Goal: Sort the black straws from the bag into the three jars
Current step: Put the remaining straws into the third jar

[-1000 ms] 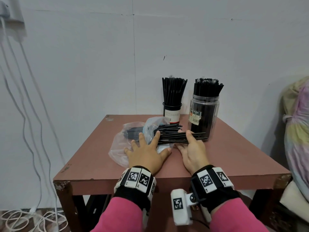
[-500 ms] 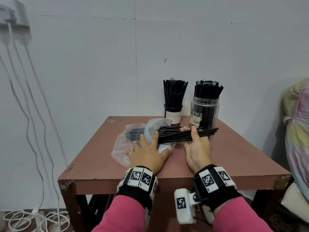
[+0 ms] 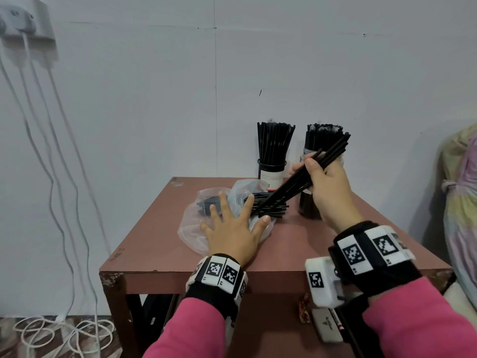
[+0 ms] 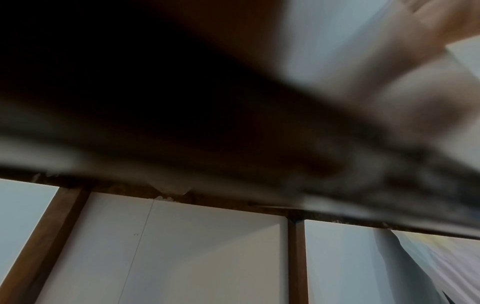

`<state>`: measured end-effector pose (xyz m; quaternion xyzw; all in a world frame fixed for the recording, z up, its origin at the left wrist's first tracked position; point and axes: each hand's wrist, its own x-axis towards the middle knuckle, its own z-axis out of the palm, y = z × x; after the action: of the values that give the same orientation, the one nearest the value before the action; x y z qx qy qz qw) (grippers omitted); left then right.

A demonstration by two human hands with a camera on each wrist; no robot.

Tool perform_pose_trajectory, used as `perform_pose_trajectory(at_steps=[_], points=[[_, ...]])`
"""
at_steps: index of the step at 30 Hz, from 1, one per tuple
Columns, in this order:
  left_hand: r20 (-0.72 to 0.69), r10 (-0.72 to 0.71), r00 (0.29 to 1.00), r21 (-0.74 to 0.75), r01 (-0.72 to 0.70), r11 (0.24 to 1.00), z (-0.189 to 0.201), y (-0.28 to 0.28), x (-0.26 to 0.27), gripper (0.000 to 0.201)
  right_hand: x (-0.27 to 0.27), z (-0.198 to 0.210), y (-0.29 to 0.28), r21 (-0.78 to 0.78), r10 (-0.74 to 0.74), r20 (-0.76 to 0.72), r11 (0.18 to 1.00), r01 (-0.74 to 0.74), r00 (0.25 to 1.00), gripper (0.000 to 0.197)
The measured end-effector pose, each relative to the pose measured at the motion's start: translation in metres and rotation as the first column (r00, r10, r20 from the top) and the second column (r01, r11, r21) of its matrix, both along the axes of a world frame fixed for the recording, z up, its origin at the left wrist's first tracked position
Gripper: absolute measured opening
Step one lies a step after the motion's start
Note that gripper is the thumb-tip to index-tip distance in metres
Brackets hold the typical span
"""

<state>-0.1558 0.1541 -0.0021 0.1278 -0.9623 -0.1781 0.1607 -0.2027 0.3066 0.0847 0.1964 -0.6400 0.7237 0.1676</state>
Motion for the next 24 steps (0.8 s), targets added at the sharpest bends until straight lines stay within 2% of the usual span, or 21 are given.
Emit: perform_pose_trajectory(at_steps=[2, 4, 7, 8, 9, 10, 12, 14, 15, 16, 19, 20, 21, 24], points=[[-0.113, -0.011, 0.994, -0.031, 0.007, 0.999, 0.001, 0.0, 0.001, 0.066, 0.002, 0.014, 0.004, -0.002, 0.036, 0.023, 0.999, -0.036, 0.999, 0.009], [-0.313, -0.055, 0.948, -0.004, 0.056, 0.998, 0.003, -0.001, 0.003, 0.071, 0.002, 0.027, 0.008, 0.008, 0.069, 0.054, 0.998, -0.069, 0.996, 0.009], [-0.639, -0.115, 0.761, 0.007, 0.155, 0.988, 0.006, 0.001, 0.008, 0.056, 0.0, 0.042, 0.013, 0.083, 0.067, 0.068, 0.994, -0.073, 0.995, 0.011], [-0.708, -0.133, 0.694, 0.009, 0.196, 0.98, 0.01, 0.003, 0.009, 0.049, -0.001, 0.046, 0.014, 0.113, 0.065, 0.06, 0.991, -0.071, 0.996, 0.012], [-0.74, -0.149, 0.656, 0.04, 0.265, 0.964, 0.015, 0.005, 0.01, 0.044, -0.001, 0.05, 0.014, 0.138, 0.069, 0.056, 0.987, -0.076, 0.996, 0.012], [-0.738, -0.171, 0.653, 0.097, 0.354, 0.93, 0.024, 0.009, 0.012, 0.041, -0.001, 0.054, 0.014, 0.166, 0.077, 0.058, 0.982, -0.086, 0.995, 0.013], [-0.656, -0.221, 0.721, 0.24, 0.478, 0.845, 0.041, 0.021, 0.013, 0.05, 0.003, 0.061, 0.012, 0.238, 0.107, 0.068, 0.964, -0.12, 0.992, 0.014], [-0.537, -0.243, 0.808, 0.407, 0.501, 0.764, 0.054, 0.034, 0.008, 0.063, 0.009, 0.068, 0.008, 0.275, 0.157, 0.087, 0.945, -0.175, 0.984, 0.015], [-0.502, -0.245, 0.829, 0.489, 0.506, 0.71, 0.059, 0.041, 0.005, 0.063, 0.012, 0.071, 0.005, 0.272, 0.184, 0.104, 0.94, -0.206, 0.977, 0.014], [-0.491, -0.24, 0.837, 0.539, 0.509, 0.672, 0.061, 0.047, 0.002, 0.055, 0.015, 0.074, 0.002, 0.264, 0.207, 0.122, 0.936, -0.233, 0.971, 0.012], [-0.472, -0.209, 0.857, 0.591, 0.483, 0.646, 0.058, 0.06, -0.004, 0.015, 0.022, 0.075, -0.005, 0.264, 0.213, 0.129, 0.934, -0.24, 0.969, 0.006], [-0.469, -0.207, 0.859, 0.617, 0.486, 0.619, 0.056, 0.064, -0.004, 0.009, 0.024, 0.072, -0.007, 0.252, 0.205, 0.124, 0.94, -0.231, 0.971, 0.002], [-0.473, -0.202, 0.858, 0.645, 0.493, 0.584, 0.054, 0.066, -0.006, 0.008, 0.024, 0.068, -0.008, 0.23, 0.205, 0.118, 0.946, -0.227, 0.972, 0.003], [-0.508, -0.189, 0.84, 0.684, 0.528, 0.503, 0.05, 0.067, -0.01, 0.011, 0.021, 0.053, -0.007, 0.162, 0.279, 0.105, 0.942, -0.293, 0.954, 0.021]])
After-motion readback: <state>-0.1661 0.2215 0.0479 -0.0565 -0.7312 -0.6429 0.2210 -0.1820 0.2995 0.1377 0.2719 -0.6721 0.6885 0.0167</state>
